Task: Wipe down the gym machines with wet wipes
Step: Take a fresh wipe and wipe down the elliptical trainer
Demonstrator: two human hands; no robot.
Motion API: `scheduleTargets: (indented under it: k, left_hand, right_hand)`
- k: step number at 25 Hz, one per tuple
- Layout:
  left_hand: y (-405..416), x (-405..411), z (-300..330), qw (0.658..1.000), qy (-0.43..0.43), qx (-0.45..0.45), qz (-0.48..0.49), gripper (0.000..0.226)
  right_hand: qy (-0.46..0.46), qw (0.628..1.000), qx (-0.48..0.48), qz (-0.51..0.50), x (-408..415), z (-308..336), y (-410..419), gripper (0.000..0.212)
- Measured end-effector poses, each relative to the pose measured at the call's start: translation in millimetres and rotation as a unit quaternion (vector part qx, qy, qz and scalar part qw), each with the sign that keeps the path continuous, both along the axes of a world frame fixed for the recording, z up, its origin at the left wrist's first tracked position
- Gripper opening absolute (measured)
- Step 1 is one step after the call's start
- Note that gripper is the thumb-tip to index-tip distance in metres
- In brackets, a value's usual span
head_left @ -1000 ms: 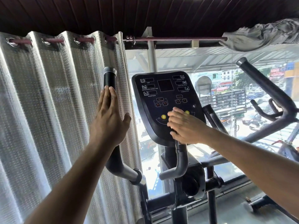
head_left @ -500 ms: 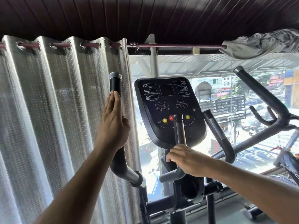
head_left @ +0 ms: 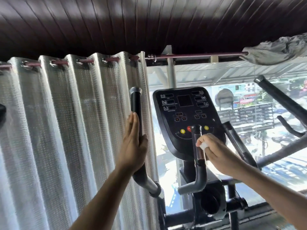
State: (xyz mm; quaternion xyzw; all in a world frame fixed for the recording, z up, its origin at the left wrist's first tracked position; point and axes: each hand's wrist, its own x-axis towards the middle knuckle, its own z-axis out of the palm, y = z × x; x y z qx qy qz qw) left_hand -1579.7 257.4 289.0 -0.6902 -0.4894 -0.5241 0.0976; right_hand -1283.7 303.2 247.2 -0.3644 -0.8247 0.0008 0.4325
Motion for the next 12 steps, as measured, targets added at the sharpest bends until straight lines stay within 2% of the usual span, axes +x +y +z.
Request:
scheduleTargets:
  k: [3,7,12]
  left_hand:
    - [-5,-7,-18,1.000,0.003,0.000,-0.022,0.076]
    - [-12,-4,-26,0.999,-0.005,0.022,-0.027,0.073]
    - [-17,-15,-32,0.995,0.091,0.016,-0.029,0.071]
  right_hand:
    - [0.035,0.992,0.118,-0.017,-9,44,-6,0.025]
    - [0.055,0.978,0.200,-0.021,-40,115,-9,0.029]
    - [0.029,0.960,0.275,-0.036,-105,181,-15,0.028]
